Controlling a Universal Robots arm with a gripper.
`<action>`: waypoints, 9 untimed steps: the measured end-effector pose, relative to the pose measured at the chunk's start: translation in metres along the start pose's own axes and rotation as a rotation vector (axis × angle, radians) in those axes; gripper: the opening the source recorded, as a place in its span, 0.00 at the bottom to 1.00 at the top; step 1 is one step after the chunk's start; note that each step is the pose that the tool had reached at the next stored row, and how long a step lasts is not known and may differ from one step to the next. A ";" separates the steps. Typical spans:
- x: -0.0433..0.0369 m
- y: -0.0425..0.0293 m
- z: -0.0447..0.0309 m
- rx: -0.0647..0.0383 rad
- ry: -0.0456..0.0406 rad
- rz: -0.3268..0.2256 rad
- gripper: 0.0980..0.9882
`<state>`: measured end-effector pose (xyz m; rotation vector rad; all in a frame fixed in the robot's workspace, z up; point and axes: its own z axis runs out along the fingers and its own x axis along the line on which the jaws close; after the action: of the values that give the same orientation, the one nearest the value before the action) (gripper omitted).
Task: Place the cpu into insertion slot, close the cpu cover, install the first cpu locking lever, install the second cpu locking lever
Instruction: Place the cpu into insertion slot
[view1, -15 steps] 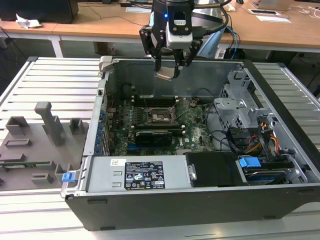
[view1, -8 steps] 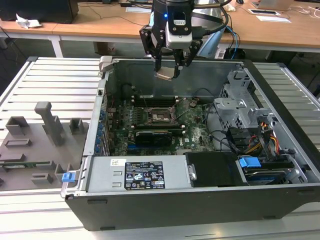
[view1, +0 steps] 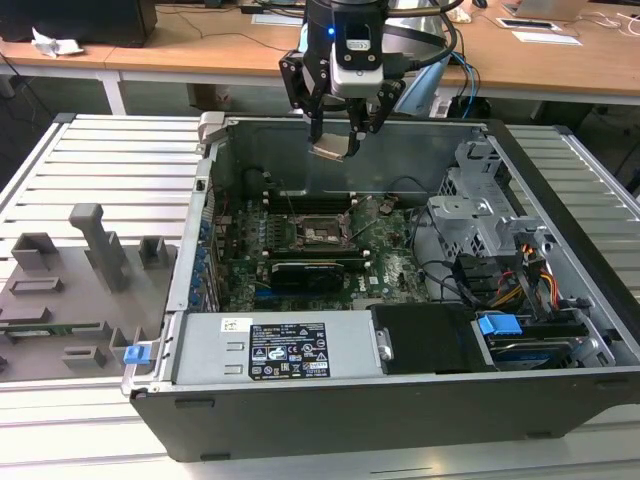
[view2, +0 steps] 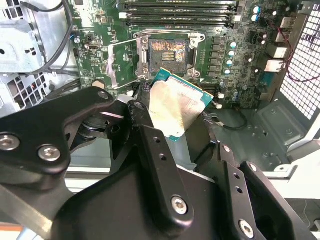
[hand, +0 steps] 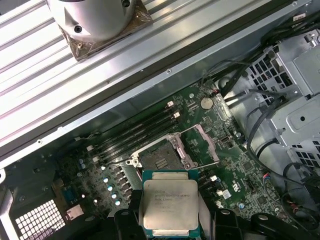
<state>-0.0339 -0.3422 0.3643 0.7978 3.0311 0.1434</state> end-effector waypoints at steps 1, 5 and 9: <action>0.0000 0.0000 0.0000 0.000 -0.0001 0.001 0.48; 0.0000 0.0000 0.0000 0.000 -0.0006 0.007 0.48; 0.0000 0.0000 0.0000 0.000 -0.0011 0.012 0.48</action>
<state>-0.0339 -0.3422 0.3643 0.8156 3.0257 0.1434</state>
